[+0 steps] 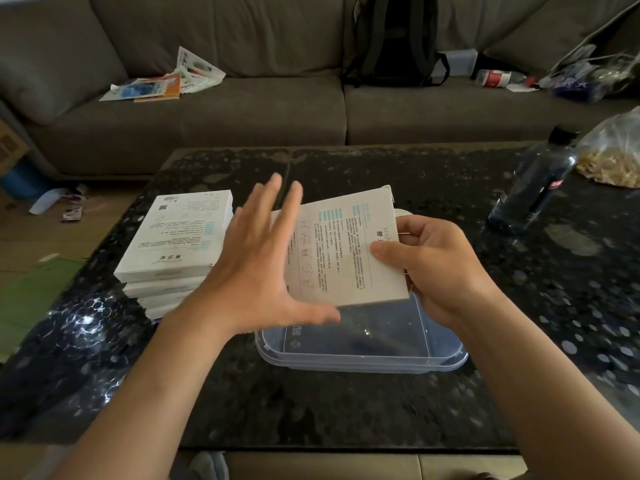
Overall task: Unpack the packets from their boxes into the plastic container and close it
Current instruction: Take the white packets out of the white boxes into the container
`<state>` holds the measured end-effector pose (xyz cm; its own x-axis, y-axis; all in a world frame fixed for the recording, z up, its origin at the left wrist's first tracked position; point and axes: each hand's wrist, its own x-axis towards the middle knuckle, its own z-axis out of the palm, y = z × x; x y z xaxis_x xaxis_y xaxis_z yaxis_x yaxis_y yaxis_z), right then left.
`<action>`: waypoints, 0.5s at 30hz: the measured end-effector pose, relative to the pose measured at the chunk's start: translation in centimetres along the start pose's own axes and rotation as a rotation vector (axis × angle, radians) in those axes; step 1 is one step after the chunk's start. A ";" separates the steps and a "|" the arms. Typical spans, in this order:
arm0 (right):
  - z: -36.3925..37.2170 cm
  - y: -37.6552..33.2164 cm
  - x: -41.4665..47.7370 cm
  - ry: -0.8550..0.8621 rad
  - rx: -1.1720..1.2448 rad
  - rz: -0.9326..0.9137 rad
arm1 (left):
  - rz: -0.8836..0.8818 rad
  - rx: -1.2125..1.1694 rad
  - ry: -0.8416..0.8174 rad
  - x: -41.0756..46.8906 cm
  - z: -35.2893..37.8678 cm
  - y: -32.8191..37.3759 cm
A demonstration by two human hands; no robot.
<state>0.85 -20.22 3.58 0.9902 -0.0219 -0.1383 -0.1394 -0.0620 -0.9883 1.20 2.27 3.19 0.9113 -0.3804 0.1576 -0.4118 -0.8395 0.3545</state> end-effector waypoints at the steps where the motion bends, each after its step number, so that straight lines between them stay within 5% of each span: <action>1: 0.1 -0.1 -0.1 -0.005 -0.005 -0.014 | 0.030 0.102 -0.040 0.0 -0.1 0.3; 7: 0.6 -0.6 -0.8 -0.127 0.058 -0.020 | 0.055 0.191 -0.114 0.4 -0.6 0.5; 15: -0.5 -1.4 -0.7 -0.226 0.080 -0.004 | 0.127 0.147 0.028 0.0 -1.3 0.0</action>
<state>0.30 -20.66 5.10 0.9696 0.2031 -0.1364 -0.1430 0.0182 -0.9896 1.22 2.74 4.36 0.8508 -0.4779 0.2185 -0.5176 -0.8339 0.1915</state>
